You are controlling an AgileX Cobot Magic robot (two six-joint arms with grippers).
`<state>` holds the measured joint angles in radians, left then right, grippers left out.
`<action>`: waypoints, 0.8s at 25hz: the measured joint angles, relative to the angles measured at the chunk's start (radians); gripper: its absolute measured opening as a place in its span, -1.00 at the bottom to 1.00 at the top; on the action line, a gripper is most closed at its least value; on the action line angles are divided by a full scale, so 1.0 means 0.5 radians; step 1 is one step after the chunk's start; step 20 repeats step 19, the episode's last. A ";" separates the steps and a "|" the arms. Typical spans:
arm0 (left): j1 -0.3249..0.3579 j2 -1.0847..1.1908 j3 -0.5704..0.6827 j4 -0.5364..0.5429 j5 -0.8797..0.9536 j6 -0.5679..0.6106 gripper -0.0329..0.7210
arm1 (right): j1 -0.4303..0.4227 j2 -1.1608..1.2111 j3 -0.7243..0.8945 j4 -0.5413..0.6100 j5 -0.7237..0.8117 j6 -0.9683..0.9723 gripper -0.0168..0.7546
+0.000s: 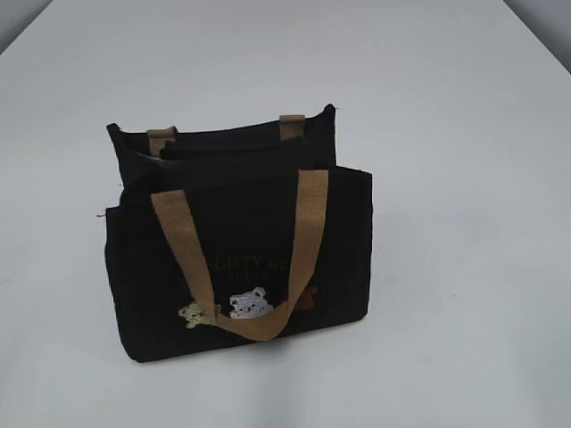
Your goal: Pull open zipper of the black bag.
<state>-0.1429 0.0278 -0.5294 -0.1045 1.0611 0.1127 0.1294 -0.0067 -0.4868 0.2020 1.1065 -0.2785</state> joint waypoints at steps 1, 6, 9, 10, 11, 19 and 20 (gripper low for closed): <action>0.000 0.000 0.000 0.001 0.000 0.000 0.28 | -0.019 0.000 0.000 0.013 0.000 0.000 0.43; 0.033 0.000 0.000 0.001 0.000 0.000 0.28 | -0.131 0.000 0.002 0.082 0.000 0.000 0.42; 0.149 -0.012 0.000 0.001 0.000 0.000 0.28 | -0.151 0.000 0.002 0.099 0.000 0.000 0.41; 0.185 -0.036 0.001 0.001 -0.001 0.000 0.28 | -0.151 0.000 0.002 0.106 0.000 0.000 0.41; 0.205 -0.055 0.001 0.001 -0.001 0.000 0.28 | -0.151 0.000 0.002 0.111 0.000 0.000 0.41; 0.216 -0.071 0.001 -0.001 -0.001 0.000 0.28 | -0.153 0.000 0.002 0.136 0.000 0.000 0.41; 0.216 -0.071 0.001 -0.001 -0.001 0.000 0.28 | -0.153 0.000 0.002 0.136 0.000 0.000 0.41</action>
